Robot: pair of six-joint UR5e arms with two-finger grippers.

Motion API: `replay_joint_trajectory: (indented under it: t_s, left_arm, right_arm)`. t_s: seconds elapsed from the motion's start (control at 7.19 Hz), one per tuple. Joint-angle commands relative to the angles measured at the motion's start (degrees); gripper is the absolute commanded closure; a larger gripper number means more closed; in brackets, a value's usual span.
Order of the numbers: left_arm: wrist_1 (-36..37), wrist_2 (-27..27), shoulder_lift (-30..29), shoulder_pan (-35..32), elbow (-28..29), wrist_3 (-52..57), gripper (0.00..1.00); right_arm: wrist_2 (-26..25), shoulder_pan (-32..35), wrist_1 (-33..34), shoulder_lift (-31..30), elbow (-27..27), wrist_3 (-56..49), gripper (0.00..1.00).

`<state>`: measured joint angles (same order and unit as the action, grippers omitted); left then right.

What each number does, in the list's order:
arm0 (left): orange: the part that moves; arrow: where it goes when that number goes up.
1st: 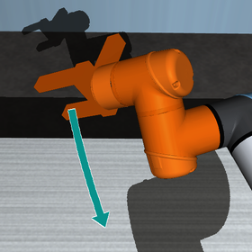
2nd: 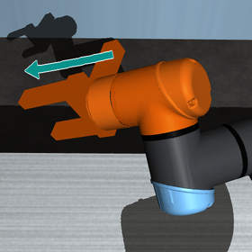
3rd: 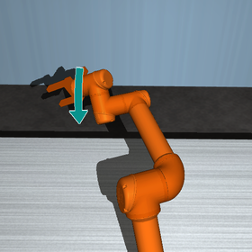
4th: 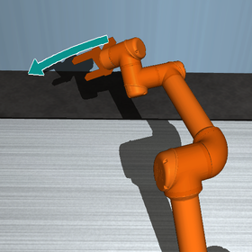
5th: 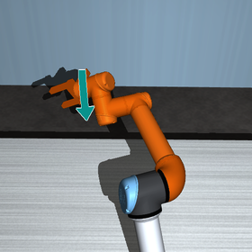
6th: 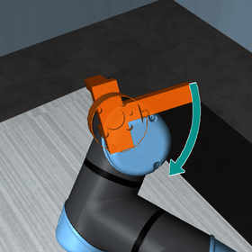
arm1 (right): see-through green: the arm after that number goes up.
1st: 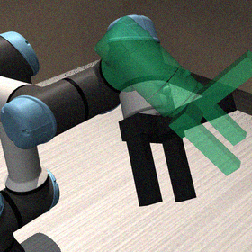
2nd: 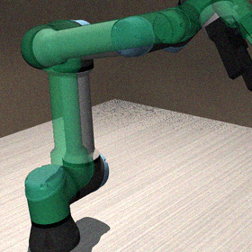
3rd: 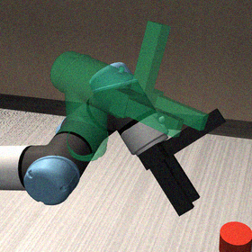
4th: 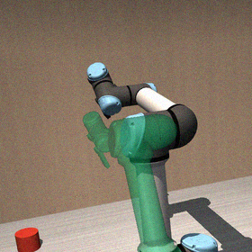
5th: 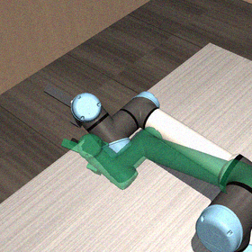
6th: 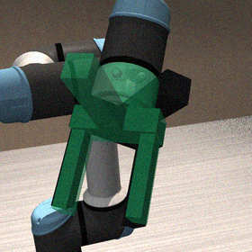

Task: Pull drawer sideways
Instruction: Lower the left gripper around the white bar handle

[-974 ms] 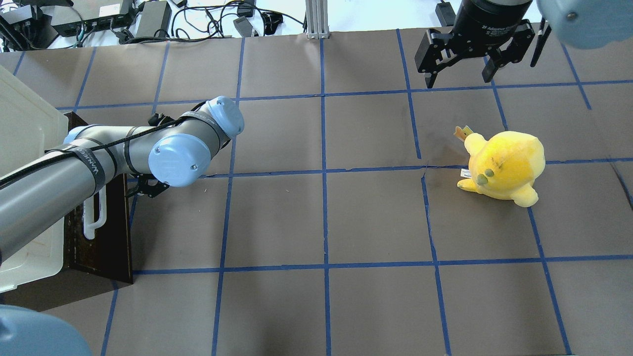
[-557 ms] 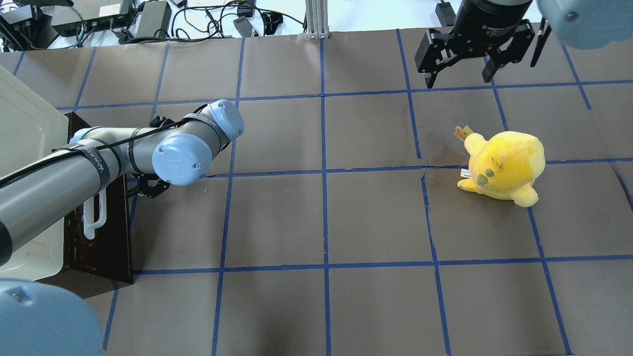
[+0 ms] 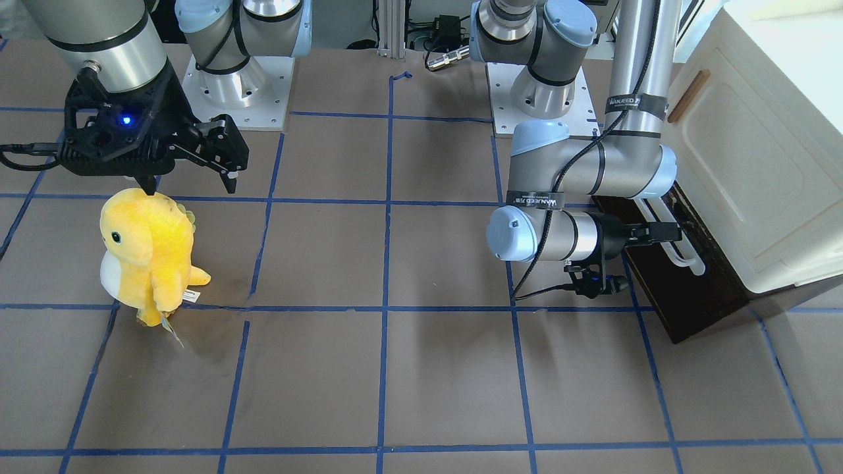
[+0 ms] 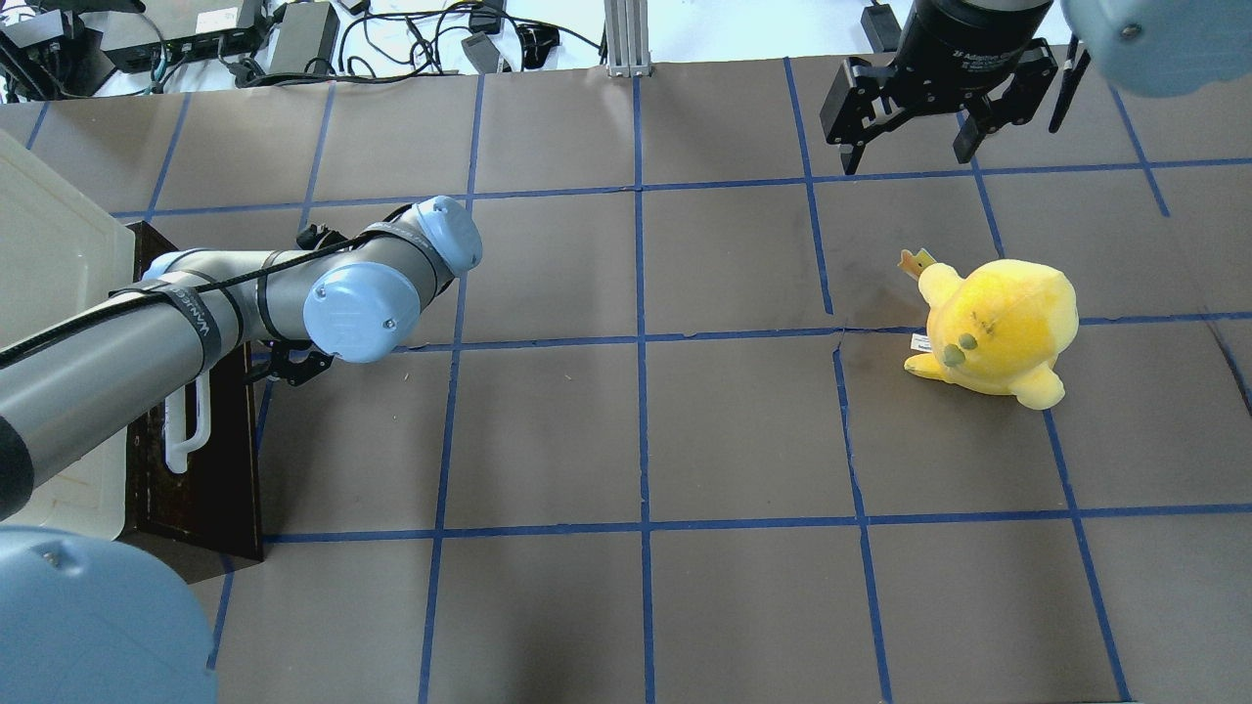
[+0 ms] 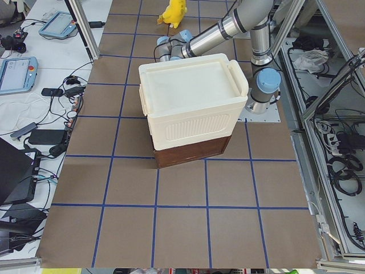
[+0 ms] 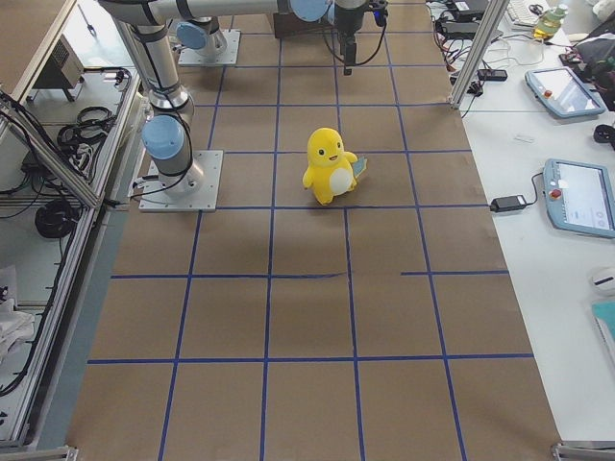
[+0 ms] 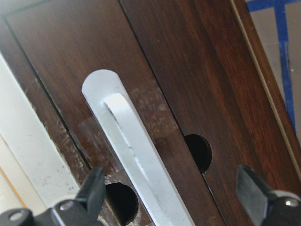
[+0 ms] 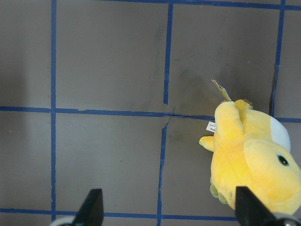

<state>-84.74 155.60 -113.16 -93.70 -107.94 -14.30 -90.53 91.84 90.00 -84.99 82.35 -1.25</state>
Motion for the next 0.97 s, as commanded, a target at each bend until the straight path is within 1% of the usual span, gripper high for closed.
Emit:
replay_joint_trajectory:
  t_s: [0.0,0.42,0.83]
  left_arm:
    - [-0.1,2.9,0.6,0.1,-1.0,0.3,0.11]
    - [-0.1,2.9,0.0,0.0,-1.1,0.2,0.11]
    - [-0.1,2.9,0.3,0.1,-1.3,0.1,0.14]
  right_arm:
    - [0.0,0.0,0.0,0.0,0.0,0.0,0.00]
    - [0.0,0.0,0.0,0.0,0.0,0.0,0.00]
    - [0.0,0.0,0.0,0.0,0.0,0.0,0.00]
